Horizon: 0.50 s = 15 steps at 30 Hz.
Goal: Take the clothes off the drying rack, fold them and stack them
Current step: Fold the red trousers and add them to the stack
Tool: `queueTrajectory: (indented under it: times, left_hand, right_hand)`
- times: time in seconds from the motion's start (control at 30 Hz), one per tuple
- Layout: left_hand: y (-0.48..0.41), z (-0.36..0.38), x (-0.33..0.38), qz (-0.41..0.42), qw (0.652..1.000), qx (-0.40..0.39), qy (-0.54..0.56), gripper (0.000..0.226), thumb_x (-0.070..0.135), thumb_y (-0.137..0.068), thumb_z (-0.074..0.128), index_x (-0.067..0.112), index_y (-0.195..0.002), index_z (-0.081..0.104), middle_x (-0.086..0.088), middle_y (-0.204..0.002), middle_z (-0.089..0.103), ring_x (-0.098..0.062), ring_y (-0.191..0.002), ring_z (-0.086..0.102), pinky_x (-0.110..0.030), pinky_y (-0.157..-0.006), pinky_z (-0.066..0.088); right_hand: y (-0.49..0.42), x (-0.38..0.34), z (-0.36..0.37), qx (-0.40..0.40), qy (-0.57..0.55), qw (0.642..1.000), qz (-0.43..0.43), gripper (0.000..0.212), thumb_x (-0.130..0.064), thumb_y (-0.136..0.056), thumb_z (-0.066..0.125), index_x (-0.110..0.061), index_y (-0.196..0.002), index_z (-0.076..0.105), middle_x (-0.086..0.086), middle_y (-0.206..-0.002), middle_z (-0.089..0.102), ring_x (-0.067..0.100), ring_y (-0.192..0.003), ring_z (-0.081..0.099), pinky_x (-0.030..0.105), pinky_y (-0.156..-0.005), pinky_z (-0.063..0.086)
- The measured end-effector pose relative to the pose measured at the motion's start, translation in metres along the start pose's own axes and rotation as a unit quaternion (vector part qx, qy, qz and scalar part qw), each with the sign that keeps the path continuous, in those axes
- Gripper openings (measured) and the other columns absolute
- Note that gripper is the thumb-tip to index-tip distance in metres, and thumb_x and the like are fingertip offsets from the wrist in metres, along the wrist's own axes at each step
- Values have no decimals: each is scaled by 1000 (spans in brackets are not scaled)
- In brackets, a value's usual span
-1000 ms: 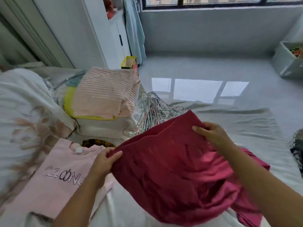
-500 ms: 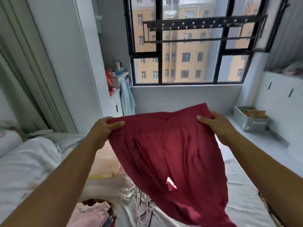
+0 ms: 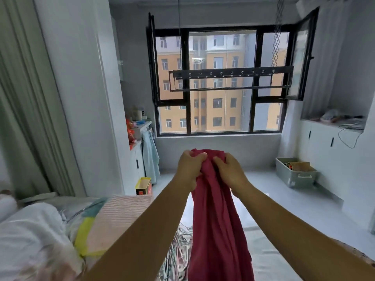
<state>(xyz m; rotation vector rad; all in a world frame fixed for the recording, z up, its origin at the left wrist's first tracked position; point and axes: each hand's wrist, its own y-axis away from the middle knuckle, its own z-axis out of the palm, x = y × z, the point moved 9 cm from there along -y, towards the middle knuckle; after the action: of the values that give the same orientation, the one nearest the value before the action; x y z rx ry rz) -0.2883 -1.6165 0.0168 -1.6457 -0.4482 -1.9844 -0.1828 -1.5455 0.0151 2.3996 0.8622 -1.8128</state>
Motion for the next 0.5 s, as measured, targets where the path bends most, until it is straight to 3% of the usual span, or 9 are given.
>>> queueTrajectory:
  times: [0.07,0.13,0.2,0.3,0.4,0.5]
  left_hand:
    - [6,10,10,6,999,-32,3,18,26,-94,53,8,-98,55,-7,-82,62,-15,-73,61,-29,-72,55]
    - [9,15,16,9,997,-70,1,34,39,-97,43,9,-97,61,-6,-86,67,-17,-82,65,-31,-83,54]
    - [11,15,19,17,995,-94,-28,44,44,-97,36,12,-93,65,-8,-96,68,-19,-94,64,-33,-90,50]
    - [12,10,19,32,988,-115,-99,35,37,-98,40,16,-91,68,-5,-108,65,-15,-101,59,-31,-92,47]
    - [2,-23,11,44,988,-54,-139,21,29,-92,55,11,-100,61,-8,-106,59,-19,-98,54,-31,-85,48]
    - [-1,-65,-17,-10,987,21,-159,57,34,-83,67,5,-127,44,-13,-124,51,-22,-105,50,-33,-84,46]
  right_hand:
    - [2,-4,0,-45,-92,995,15,34,-36,-95,47,-11,-115,60,7,-108,66,23,-99,63,40,-91,50]
    - [6,-11,0,-98,-133,986,15,35,-41,-89,56,-15,-113,61,5,-106,68,19,-96,65,31,-84,53]
    - [8,-19,-2,-127,-166,978,5,31,-35,-83,64,-18,-109,61,4,-105,68,16,-93,67,25,-78,54]
    - [2,-25,-6,-121,-193,974,11,25,-18,-84,67,-14,-108,62,6,-102,69,14,-84,68,19,-67,55]
    - [-6,-23,-12,-100,-212,971,44,34,1,-83,62,-2,-117,60,17,-108,66,19,-83,65,22,-67,56]
    - [-9,-28,-10,-121,-246,960,58,38,6,-82,60,-1,-119,58,11,-100,66,18,-83,64,21,-68,56]
